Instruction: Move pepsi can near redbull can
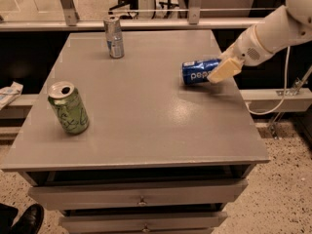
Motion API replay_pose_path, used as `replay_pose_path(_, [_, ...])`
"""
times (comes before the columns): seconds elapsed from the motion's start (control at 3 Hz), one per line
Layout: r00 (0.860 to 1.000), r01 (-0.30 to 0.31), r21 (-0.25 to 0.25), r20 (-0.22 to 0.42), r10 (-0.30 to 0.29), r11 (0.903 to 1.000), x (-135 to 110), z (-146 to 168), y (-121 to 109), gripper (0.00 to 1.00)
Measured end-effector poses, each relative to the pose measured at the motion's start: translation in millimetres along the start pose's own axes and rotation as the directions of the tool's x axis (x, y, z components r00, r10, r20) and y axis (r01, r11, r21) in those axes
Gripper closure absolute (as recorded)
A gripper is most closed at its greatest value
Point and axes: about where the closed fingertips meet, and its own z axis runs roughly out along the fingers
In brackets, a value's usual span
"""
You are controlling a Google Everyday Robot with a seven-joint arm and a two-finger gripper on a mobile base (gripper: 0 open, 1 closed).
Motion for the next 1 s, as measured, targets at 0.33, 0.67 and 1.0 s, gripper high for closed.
replay_pose_path(0.33, [0.999, 0.03, 0.042, 0.022, -0.031, 0.9987, -24, -22, -7, 1.0])
replay_pose_path(0.67, [0.999, 0.032, 0.046, 0.025, -0.034, 0.9984, -27, -24, -8, 1.0])
replay_pose_path(1.0, [0.997, 0.015, 0.053, 0.069, -0.019, 0.9985, -37, -13, -8, 1.0])
